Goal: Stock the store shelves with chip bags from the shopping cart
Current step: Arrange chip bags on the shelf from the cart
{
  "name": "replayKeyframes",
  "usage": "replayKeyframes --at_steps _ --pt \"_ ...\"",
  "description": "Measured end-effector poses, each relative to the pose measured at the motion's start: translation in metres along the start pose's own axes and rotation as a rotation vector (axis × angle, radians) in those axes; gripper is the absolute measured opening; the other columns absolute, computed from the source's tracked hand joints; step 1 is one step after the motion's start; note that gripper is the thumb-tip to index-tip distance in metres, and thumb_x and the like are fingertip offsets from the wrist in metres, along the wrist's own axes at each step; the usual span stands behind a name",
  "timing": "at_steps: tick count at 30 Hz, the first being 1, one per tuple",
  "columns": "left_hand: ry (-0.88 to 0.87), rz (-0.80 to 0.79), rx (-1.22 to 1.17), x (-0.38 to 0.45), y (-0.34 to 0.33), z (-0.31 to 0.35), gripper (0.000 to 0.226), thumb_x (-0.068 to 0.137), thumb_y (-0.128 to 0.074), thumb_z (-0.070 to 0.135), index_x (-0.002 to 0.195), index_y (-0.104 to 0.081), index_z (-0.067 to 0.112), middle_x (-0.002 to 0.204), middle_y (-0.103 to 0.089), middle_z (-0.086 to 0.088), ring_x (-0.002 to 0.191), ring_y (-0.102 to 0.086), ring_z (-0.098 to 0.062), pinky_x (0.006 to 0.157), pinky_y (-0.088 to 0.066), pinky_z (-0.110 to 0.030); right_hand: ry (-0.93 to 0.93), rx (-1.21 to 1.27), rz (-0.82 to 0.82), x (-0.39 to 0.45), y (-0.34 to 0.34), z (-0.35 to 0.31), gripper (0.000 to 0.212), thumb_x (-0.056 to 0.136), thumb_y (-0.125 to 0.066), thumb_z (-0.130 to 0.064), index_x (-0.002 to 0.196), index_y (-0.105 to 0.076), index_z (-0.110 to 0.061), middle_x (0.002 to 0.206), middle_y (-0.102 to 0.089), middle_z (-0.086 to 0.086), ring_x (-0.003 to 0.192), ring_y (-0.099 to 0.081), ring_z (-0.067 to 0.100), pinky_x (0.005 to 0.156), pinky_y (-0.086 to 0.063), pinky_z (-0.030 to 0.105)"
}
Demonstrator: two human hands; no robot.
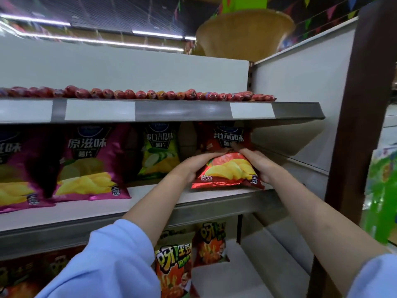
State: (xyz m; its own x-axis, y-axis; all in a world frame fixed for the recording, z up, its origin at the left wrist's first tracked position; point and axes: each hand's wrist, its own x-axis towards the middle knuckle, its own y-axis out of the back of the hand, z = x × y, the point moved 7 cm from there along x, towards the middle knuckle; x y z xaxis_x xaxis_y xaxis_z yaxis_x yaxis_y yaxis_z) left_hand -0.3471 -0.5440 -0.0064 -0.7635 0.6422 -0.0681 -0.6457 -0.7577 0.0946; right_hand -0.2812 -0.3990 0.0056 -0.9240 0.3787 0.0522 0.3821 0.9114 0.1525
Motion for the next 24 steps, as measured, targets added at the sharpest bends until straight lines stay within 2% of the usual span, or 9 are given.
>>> replayKeyframes --at_steps 2,4,5,9,12,16,20,22,24 --pt "0.008 0.111 0.005 0.021 0.007 -0.003 0.047 0.086 -0.068 0.039 0.120 -0.063 0.007 0.113 -0.068 -0.018 0.104 -0.065 -0.036 0.091 -0.053 -0.041 -0.010 0.043 0.004 0.009 0.000 0.000 0.082 0.065 -0.073 -0.066 0.123 -0.056 -0.011 0.100 -0.070 0.010 0.087 -0.068 0.025 0.076 -0.056 0.033" --pt "0.010 0.199 0.020 0.037 0.013 -0.007 0.046 0.089 -0.066 0.037 0.124 -0.060 0.008 0.119 -0.066 -0.015 0.110 -0.063 -0.032 0.086 -0.053 -0.035 0.018 0.072 0.036 0.023 0.007 0.002 0.122 0.031 -0.077 -0.081 0.132 -0.054 -0.017 0.119 -0.067 0.008 0.106 -0.064 0.028 0.098 -0.050 0.042" --pt "0.012 0.222 0.000 0.043 0.013 -0.008 0.042 0.089 -0.067 0.035 0.122 -0.061 0.009 0.116 -0.068 -0.014 0.107 -0.064 -0.030 0.083 -0.054 -0.033 0.061 0.089 0.039 0.030 0.010 0.002 0.129 0.026 -0.077 -0.082 0.136 -0.052 -0.020 0.126 -0.064 0.006 0.113 -0.061 0.027 0.104 -0.045 0.044" --pt "-0.014 0.195 0.066 0.039 -0.001 -0.004 0.038 0.078 -0.075 0.038 0.106 -0.059 0.018 0.089 -0.067 -0.001 0.080 -0.063 -0.015 0.066 -0.049 -0.022 0.204 0.151 -0.002 0.037 0.011 0.001 0.098 0.047 -0.080 -0.067 0.132 -0.054 -0.027 0.128 -0.063 0.000 0.117 -0.059 0.022 0.108 -0.041 0.044" --pt "-0.027 0.207 0.124 0.039 -0.001 -0.005 0.059 0.072 -0.077 0.048 0.119 -0.055 0.019 0.106 -0.066 -0.002 0.096 -0.063 -0.019 0.084 -0.048 -0.027 0.220 0.168 -0.031 0.039 0.010 0.001 0.067 0.067 -0.076 -0.054 0.126 -0.053 -0.031 0.128 -0.062 0.001 0.116 -0.059 0.022 0.107 -0.043 0.042" --pt "-0.089 0.272 0.139 0.050 0.008 -0.007 0.087 0.046 -0.086 0.061 0.119 -0.059 0.022 0.115 -0.069 -0.003 0.102 -0.067 -0.021 0.098 -0.049 -0.039 0.232 0.088 0.001 0.046 0.013 0.005 0.082 0.072 -0.071 -0.062 0.142 -0.044 -0.029 0.137 -0.055 -0.001 0.123 -0.053 0.022 0.111 -0.038 0.042" --pt "-0.180 0.310 0.125 0.043 0.010 0.001 0.062 0.052 -0.088 0.049 0.103 -0.057 0.033 0.114 -0.068 -0.002 0.103 -0.065 -0.022 0.098 -0.049 -0.043 0.233 0.028 0.000 0.043 0.009 0.005 0.114 0.047 -0.066 -0.086 0.145 -0.034 -0.037 0.142 -0.051 -0.005 0.130 -0.047 0.024 0.114 -0.031 0.047" --pt "-0.257 0.325 0.136 0.040 0.010 0.009 0.061 0.062 -0.088 0.035 0.112 -0.053 0.031 0.113 -0.065 0.003 0.107 -0.063 -0.020 0.099 -0.048 -0.040 0.249 0.033 0.019 0.040 0.011 0.003 0.109 0.051 -0.067 -0.083 0.144 -0.033 -0.039 0.142 -0.051 -0.005 0.131 -0.046 0.025 0.114 -0.029 0.048" --pt "-0.320 0.363 0.163 0.036 0.009 0.015 0.075 0.067 -0.086 0.032 0.129 -0.045 0.023 0.118 -0.060 0.007 0.113 -0.059 -0.018 0.098 -0.047 -0.033 0.272 0.074 0.027 0.042 0.015 0.003 0.088 0.070 -0.071 -0.065 0.144 -0.032 -0.037 0.140 -0.051 -0.003 0.129 -0.047 0.023 0.112 -0.032 0.041"
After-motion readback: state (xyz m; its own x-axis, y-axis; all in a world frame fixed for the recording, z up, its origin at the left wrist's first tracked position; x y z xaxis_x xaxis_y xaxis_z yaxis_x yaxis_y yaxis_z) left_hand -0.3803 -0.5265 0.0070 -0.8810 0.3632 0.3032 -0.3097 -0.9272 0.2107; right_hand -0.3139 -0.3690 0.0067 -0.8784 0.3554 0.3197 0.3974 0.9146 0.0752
